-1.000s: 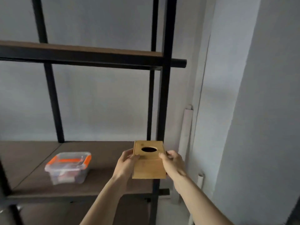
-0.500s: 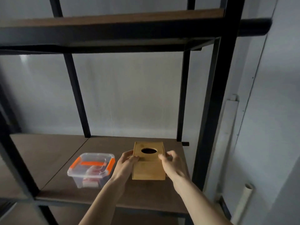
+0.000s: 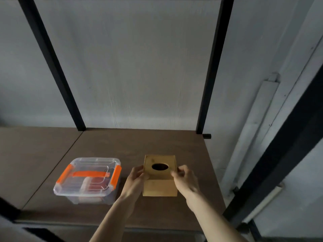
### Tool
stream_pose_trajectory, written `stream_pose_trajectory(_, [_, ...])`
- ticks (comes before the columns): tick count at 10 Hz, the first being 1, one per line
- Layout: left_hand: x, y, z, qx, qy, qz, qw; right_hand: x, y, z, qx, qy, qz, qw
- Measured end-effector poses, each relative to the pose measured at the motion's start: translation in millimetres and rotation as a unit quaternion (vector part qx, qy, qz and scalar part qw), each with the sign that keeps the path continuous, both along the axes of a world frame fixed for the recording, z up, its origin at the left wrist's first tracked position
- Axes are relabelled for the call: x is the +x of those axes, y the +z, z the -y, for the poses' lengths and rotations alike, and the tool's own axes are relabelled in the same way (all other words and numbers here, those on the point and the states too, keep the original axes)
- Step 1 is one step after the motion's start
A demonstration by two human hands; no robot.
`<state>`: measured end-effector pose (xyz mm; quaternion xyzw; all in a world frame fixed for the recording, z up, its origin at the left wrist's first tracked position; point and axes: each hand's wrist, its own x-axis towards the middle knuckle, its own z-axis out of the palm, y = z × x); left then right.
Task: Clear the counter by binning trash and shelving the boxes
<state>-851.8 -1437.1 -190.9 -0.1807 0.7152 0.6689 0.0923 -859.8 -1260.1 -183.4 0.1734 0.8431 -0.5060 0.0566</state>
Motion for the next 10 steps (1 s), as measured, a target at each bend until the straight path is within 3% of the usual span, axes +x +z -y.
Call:
stream_pose_trajectory(3, [-29, -72, 38, -0.070, -0.069, 0.049, 0.994, -8, -59, 35, 0.018, -0.015, 0.058, 0.998])
stream_pose_trajectory(6, [-34, -146, 57, -0.130, -0.090, 0.052, 0.986, 0, -86, 50, 0.032, 0.034, 0.079, 0.996])
stream_pose_trajectory(8, [-27, -129, 50, -0.134, -0.135, 0.029, 0.981, 9, -91, 52, -0.018, 0.049, 0.105, 0.993])
stream_pose_trajectory(9, [-17, -120, 49, -0.155, -0.159, 0.031, 0.974, 12, -88, 52, 0.025, 0.071, 0.106, 0.991])
stream_pose_trajectory(10, [-9, -114, 52, -0.229, -0.169, -0.007, 0.959, 20, -78, 51, 0.191, 0.103, 0.061, 0.974])
